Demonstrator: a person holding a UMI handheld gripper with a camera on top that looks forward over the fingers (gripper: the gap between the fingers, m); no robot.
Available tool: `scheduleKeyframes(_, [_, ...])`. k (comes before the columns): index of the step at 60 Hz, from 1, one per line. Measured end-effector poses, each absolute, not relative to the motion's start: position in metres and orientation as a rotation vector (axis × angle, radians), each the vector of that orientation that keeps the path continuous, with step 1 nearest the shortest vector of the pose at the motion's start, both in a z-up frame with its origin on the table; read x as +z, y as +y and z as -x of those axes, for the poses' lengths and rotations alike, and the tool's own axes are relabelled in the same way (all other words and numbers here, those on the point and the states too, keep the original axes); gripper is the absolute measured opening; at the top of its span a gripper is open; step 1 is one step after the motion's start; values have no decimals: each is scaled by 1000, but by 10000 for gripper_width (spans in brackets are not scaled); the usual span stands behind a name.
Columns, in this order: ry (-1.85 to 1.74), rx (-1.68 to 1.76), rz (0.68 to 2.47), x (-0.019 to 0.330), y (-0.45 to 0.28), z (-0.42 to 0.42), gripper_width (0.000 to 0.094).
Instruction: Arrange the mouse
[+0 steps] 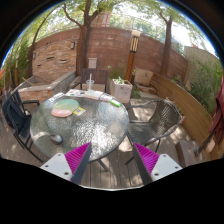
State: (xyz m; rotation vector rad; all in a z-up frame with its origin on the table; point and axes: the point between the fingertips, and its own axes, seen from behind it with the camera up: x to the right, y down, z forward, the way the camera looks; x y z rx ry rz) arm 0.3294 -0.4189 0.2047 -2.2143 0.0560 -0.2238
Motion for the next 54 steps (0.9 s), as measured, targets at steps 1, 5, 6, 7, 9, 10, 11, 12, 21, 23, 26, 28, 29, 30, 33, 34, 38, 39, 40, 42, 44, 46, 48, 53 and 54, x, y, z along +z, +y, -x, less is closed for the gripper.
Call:
scheduleKeyframes(1, [58,-221,2217,204,-419,-329,847])
scheduleKeyframes(5, [60,-221,2233,197,-424,-329,848])
scheduleKeyframes(6, [60,-222,2238,195,-426,-329,846])
scheduleKeyframes(7, [61,-224,2242,193,-428,-329,846])
scheduleKeyframes(9, [62,-224,2249,192,-432,-324,847])
scheduleKeyframes(10, [62,-223,2253,189,-434,-324,847])
scheduleKeyframes(11, [60,-221,2256,186,-437,-323,845])
scheduleKeyframes(12, [58,-219,2261,182,-440,-323,846])
scheduleKeyframes(21, [23,-164,2326,130,-469,-307,846])
scheduleKeyframes(23, [8,-142,2340,117,-474,-296,846])
scheduleKeyframes(26, [-26,-105,2353,99,-476,-275,844])
scheduleKeyframes(28, [-47,-88,2356,88,-473,-261,847])
scheduleKeyframes(29, [-56,-80,2357,82,-470,-253,846])
scheduleKeyframes(30, [-66,-71,2359,77,-467,-245,846])
scheduleKeyframes(33, [-90,-44,2363,64,-453,-219,843])
scheduleKeyframes(34, [-96,-36,2361,60,-445,-211,844])
scheduleKeyframes(38, [-110,1,2344,47,-419,-176,849])
scheduleKeyframes(39, [-114,5,2340,44,-412,-169,850])
scheduleKeyframes(40, [-119,8,2336,41,-405,-162,849])
scheduleKeyframes(42, [-130,12,2326,35,-389,-150,852])
scheduleKeyframes(44, [-146,15,2315,29,-373,-138,859])
scheduleKeyframes(46, [-160,11,2309,22,-361,-128,862])
scheduleKeyframes(48, [-174,7,2305,16,-348,-119,861])
scheduleKeyframes(53, [-207,-9,2292,2,-318,-103,849])
scheduleKeyframes(54, [-214,-14,2290,-1,-312,-101,850])
